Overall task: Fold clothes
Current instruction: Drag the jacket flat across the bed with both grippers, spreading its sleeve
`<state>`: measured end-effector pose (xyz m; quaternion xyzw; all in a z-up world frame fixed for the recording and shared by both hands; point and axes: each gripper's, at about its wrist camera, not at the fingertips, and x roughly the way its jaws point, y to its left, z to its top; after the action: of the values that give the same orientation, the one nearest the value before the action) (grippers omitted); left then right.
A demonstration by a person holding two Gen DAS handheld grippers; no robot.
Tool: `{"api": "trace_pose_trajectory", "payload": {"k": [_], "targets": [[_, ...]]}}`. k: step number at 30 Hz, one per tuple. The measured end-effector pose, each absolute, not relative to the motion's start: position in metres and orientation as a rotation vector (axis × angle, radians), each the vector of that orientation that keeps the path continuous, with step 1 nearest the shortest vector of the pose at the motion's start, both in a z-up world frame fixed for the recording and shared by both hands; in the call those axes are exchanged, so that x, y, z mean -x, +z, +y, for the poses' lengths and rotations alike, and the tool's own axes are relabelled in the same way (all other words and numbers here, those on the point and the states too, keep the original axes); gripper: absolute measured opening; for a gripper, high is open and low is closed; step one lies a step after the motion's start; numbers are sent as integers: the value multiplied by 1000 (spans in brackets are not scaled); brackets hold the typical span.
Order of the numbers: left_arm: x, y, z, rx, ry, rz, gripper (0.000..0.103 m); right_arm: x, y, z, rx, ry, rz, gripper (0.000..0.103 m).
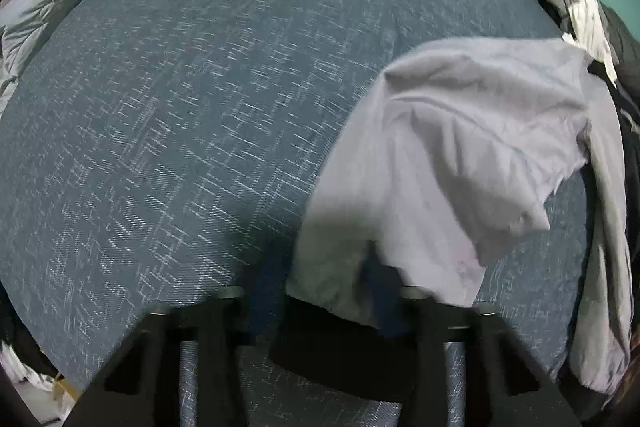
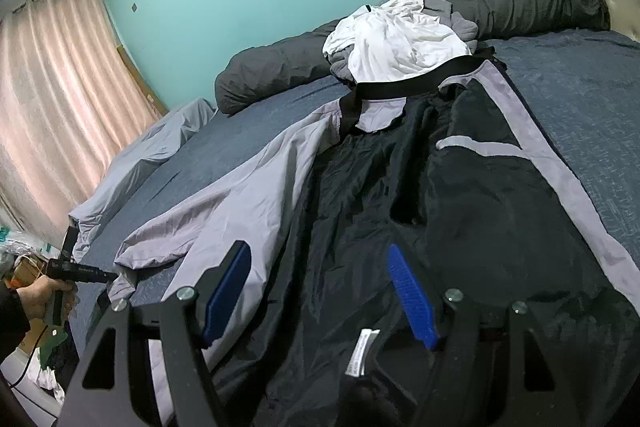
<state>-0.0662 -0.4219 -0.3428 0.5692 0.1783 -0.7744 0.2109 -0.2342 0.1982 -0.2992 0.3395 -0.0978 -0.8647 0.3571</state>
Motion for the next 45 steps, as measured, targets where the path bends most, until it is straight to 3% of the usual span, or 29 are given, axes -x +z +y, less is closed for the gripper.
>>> {"api": "trace_pose_trajectory", "payload": {"k": [2, 8, 11, 14, 17, 22, 29, 37, 45], "targets": [[68, -337, -420, -1583, -2148, 440, 13, 235, -301, 198, -883, -2232, -255, 72], [68, -302, -444, -1512, -2092, 289, 11, 236, -300, 202, -879, -2240, -265, 72], [72, -288, -460, -1460, -2022, 209, 28, 237, -299, 203, -877, -2243, -272, 72], [80, -279, -464, -1415, -1967, 188, 29, 236, -298, 201, -873, -2241, -260, 72], [81, -273, -448, -1387, -2010, 230, 38, 236, -295, 199, -862, -2242, -244, 72], [70, -256, -419, -1406, -2148, 325, 39, 232, -284, 202, -841, -2244, -252, 72], [67, -237, -362, -1429, -2326, 413, 55, 215, -263, 233, -893, -2264, -212, 72], [61, -214, -289, -1450, -2500, 444, 57, 200, -242, 317, -1075, -2339, -81, 72], [45, -198, -245, -1432, -2603, 486, 59, 203, -270, 395, -1378, -2331, -210, 72]]}}
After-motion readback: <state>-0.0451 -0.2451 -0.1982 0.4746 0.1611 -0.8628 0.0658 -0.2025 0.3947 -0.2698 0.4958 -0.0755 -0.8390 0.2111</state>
